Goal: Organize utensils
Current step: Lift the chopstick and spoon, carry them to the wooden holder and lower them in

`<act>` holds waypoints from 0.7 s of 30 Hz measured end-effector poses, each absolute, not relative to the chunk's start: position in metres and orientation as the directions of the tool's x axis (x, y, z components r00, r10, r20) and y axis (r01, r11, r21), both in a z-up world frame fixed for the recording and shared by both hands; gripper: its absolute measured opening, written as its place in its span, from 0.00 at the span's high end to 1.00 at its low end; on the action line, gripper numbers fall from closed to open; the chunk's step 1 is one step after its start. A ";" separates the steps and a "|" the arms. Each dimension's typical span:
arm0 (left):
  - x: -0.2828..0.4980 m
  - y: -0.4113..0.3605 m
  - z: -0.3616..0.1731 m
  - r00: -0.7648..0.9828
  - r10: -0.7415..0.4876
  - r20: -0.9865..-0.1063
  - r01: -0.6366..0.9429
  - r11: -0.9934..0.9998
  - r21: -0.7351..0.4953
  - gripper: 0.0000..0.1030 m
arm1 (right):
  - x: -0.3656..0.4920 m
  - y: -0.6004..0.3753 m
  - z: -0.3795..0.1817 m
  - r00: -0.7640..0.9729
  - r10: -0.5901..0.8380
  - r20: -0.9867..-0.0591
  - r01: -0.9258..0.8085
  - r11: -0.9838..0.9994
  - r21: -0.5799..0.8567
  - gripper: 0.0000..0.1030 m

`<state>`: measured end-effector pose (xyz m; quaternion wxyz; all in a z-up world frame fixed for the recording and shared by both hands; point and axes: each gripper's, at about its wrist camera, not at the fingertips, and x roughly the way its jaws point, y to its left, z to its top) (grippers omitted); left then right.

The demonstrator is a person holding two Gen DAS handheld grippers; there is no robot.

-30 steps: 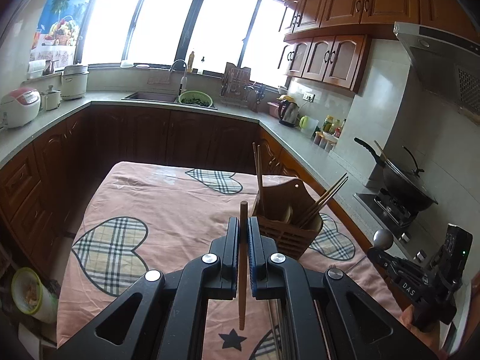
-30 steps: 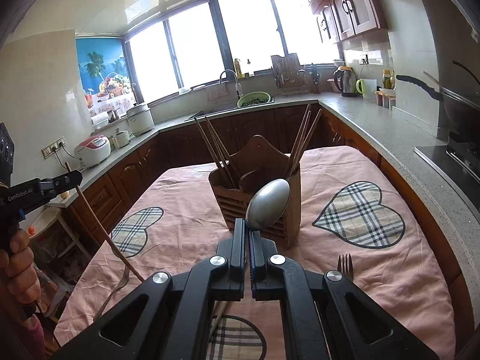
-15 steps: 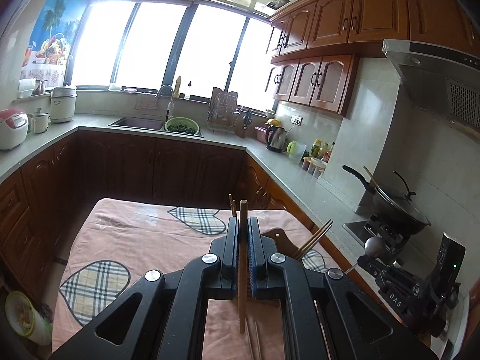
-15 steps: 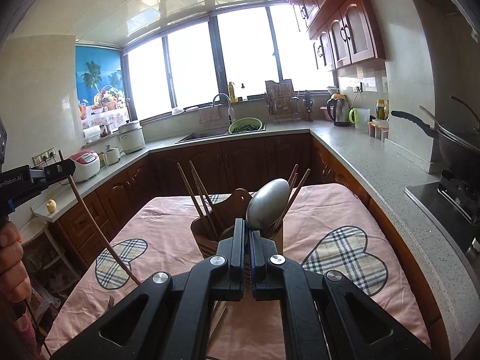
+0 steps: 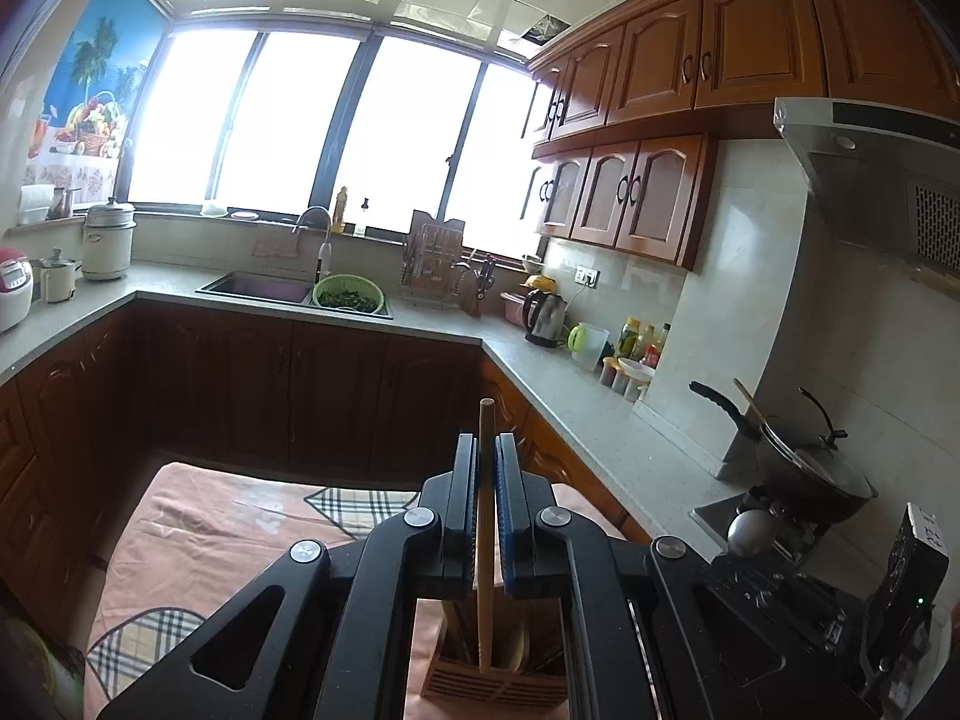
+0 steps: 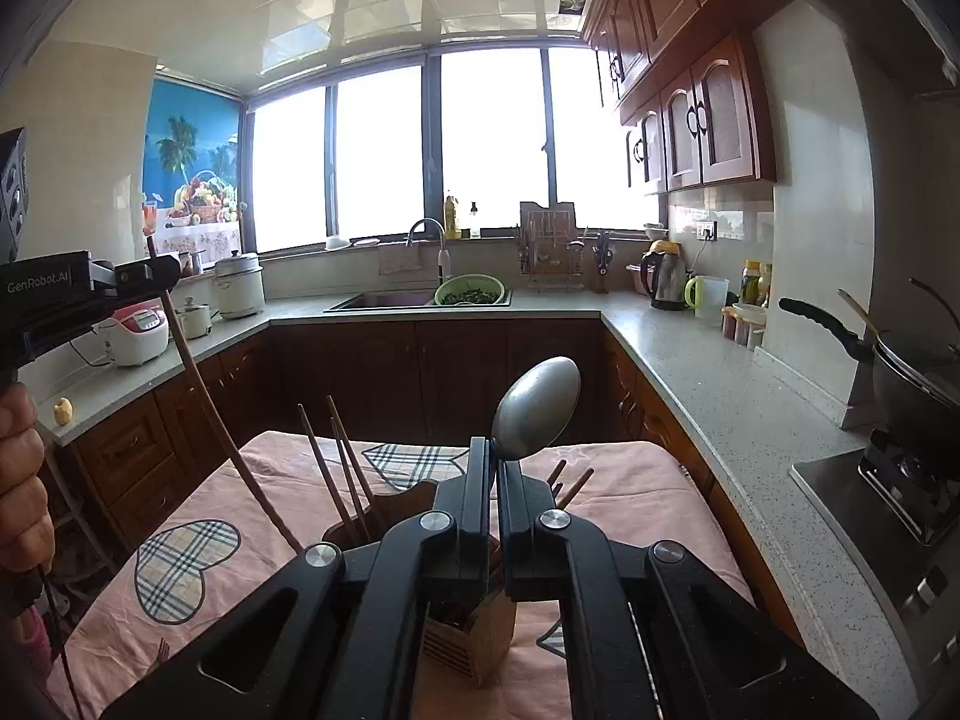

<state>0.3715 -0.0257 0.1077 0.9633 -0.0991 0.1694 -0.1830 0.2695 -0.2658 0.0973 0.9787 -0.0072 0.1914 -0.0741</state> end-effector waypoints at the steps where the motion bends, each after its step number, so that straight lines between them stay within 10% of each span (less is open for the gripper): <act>1: 0.379 -0.030 0.104 0.874 -0.388 -0.293 0.319 0.913 -0.254 0.96 | 0.272 -0.266 0.097 0.916 -0.151 -0.373 0.143 0.989 -0.048 0.98; 21: 0.470 -0.081 0.022 0.817 -0.363 -0.448 0.277 0.928 -0.248 0.96 | 0.317 -0.272 0.015 0.840 -0.129 -0.527 0.107 0.992 -0.072 0.98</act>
